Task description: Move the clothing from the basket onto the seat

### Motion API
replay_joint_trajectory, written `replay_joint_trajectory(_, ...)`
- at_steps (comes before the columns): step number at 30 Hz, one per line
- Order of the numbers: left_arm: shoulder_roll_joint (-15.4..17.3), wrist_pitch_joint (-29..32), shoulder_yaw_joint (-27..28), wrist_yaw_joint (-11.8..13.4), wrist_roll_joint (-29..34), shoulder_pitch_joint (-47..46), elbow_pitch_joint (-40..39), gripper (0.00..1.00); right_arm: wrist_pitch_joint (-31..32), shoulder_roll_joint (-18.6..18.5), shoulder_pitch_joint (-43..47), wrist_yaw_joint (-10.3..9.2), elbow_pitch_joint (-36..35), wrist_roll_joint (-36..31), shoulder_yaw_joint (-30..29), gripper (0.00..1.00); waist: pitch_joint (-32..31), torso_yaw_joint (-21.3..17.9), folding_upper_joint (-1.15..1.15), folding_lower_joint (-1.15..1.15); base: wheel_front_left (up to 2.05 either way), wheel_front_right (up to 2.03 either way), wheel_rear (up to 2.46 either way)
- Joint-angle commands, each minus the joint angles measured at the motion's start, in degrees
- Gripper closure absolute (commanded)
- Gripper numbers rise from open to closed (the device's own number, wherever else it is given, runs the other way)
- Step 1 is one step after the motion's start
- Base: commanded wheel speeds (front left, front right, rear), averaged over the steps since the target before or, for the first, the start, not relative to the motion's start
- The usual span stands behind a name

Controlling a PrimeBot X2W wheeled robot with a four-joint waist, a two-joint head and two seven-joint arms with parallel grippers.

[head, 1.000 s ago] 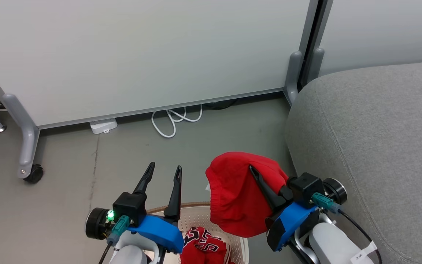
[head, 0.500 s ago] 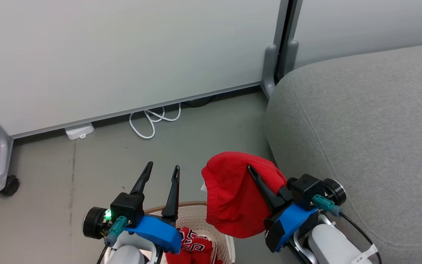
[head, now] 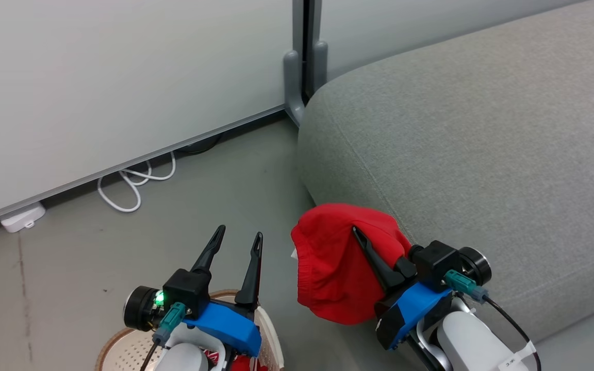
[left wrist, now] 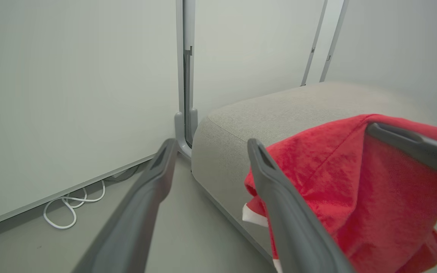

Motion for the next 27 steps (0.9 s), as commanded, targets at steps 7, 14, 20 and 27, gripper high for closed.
replay_joint_trajectory(7,0.0,-0.3,-0.2,-0.2,0.3,-1.5,0.2,0.00,-0.2,0.4,0.4,0.03,-0.9,-0.4,-0.5,1.00,1.5,-6.1,0.00,0.00,0.00,0.00,0.00)
replay_joint_trajectory(14,0.0,-0.3,-0.2,-0.4,0.7,-1.4,0.4,0.00,-0.2,0.7,0.9,0.03,-1.6,-0.4,-0.7,1.00,2.2,-10.2,0.00,0.00,0.00,0.00,0.00)
replay_joint_trajectory(20,0.0,-0.3,-0.6,-1.0,0.4,-1.6,0.7,0.00,-0.2,0.9,1.6,0.03,-2.0,-0.2,-1.3,1.00,2.5,-12.2,0.00,0.00,0.00,0.00,0.00)
replay_joint_trajectory(27,0.0,-0.3,-1.5,-1.6,0.9,-3.0,1.5,0.00,-0.2,1.2,2.9,0.03,-3.5,-1.0,-3.5,1.00,3.4,-12.6,0.00,0.00,0.00,0.00,0.00)
